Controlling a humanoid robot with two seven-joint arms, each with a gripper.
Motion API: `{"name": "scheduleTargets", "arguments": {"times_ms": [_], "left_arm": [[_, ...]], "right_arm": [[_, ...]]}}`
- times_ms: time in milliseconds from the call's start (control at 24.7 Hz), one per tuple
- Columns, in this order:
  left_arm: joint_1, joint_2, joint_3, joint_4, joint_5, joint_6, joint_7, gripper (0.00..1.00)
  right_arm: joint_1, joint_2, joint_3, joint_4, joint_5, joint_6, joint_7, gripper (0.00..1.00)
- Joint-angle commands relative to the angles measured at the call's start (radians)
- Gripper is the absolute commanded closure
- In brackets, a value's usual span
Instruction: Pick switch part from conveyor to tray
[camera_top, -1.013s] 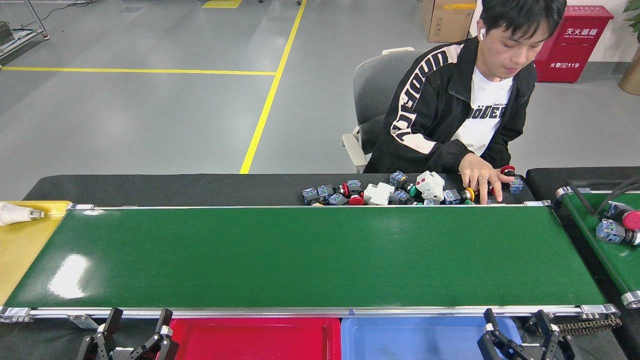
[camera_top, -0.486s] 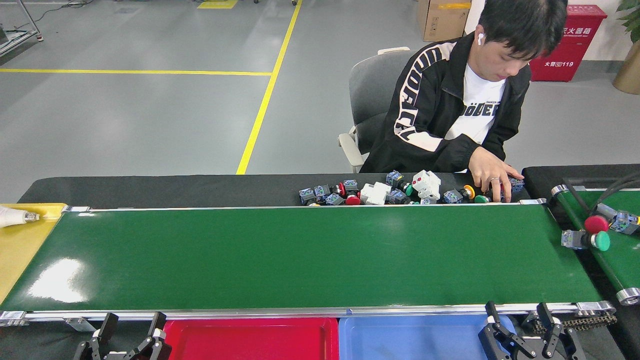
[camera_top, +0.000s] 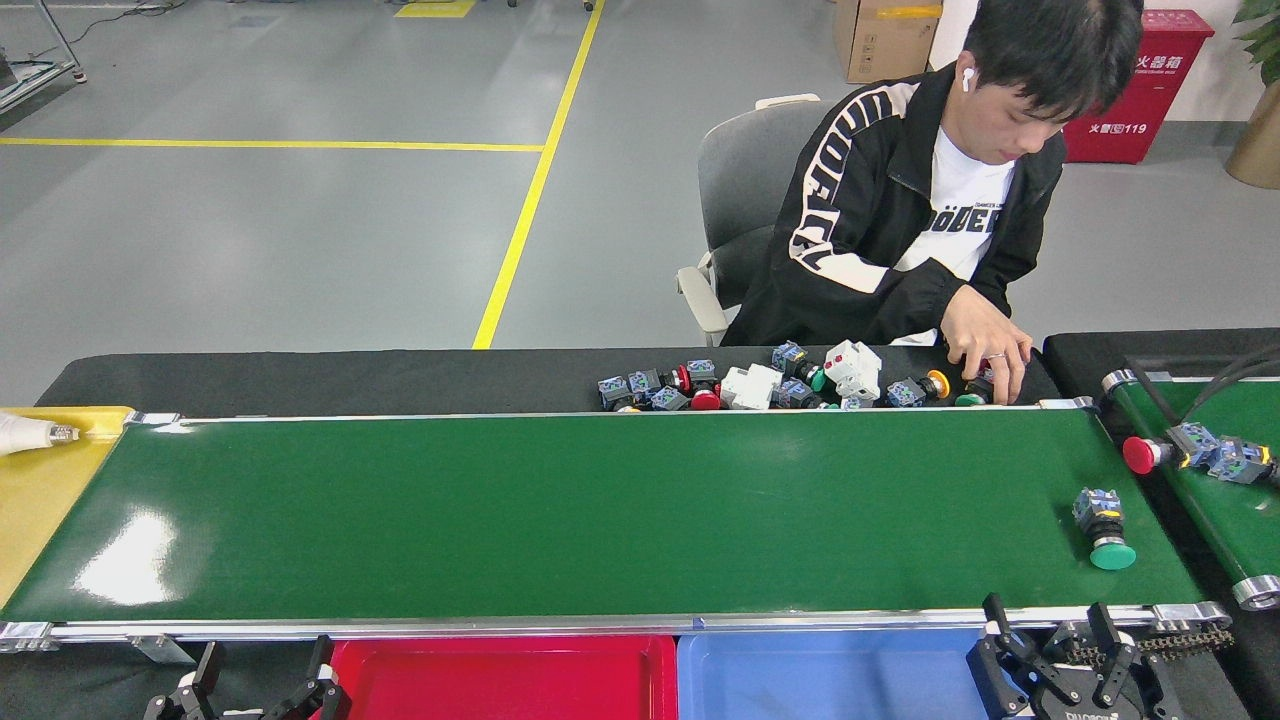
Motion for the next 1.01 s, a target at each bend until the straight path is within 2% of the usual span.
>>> {"name": "scheduleTargets", "arguments": {"times_ms": [0, 203, 324, 365, 486, 567, 608, 648, 729, 851, 973], "left_arm": [[-0.003, 0.017, 0.003, -0.011, -0.001, -0.006, -0.001, 0.0], [-0.002, 0.015, -0.008, -0.011, 0.0, -0.007, -0.001, 0.0], [-0.003, 0.011, -0.009, -0.011, 0.0, -0.006, -0.004, 0.0], [-0.003, 0.011, -0.009, -0.011, -0.001, -0.003, -0.014, 0.0], [-0.019, 0.007, -0.008, -0.011, -0.001, 0.005, -0.094, 0.0], [-0.019, 0.007, -0.009, -0.011, -0.001, 0.005, -0.097, 0.0], [-0.02, 0.009, -0.008, -0.011, -0.001, 0.003, -0.096, 0.0], [-0.02, 0.011, -0.008, -0.011, -0.001, -0.001, -0.082, 0.0], [-0.016, 0.014, -0.009, -0.011, 0.0, -0.004, -0.022, 0.0], [-0.01, 0.011, -0.009, -0.011, 0.0, -0.004, 0.022, 0.0], [-0.008, 0.009, -0.008, -0.011, 0.0, -0.004, 0.025, 0.0]], "right_arm": [[-0.046, -0.007, -0.008, 0.027, -0.007, 0.012, 0.014, 0.03], [-0.172, -0.006, 0.038, 0.156, 0.005, 0.014, 0.014, 0.03], [-0.239, -0.004, 0.096, 0.231, 0.005, 0.026, 0.014, 0.08], [-0.259, -0.003, 0.111, 0.265, 0.005, 0.026, 0.013, 0.12], [-0.327, 0.007, 0.143, 0.357, 0.005, 0.027, 0.017, 0.12], [-0.351, 0.01, 0.16, 0.392, -0.001, 0.026, 0.019, 0.13], [-0.356, 0.01, 0.16, 0.397, -0.004, 0.023, 0.02, 0.24], [-0.356, 0.007, 0.163, 0.397, -0.006, 0.018, 0.02, 0.44], [-0.356, 0.004, 0.168, 0.397, -0.006, 0.015, 0.031, 0.69], [-0.358, 0.007, 0.176, 0.392, -0.006, 0.01, 0.054, 0.92], [-0.358, 0.008, 0.176, 0.369, -0.01, -0.003, 0.054, 0.95]]}}
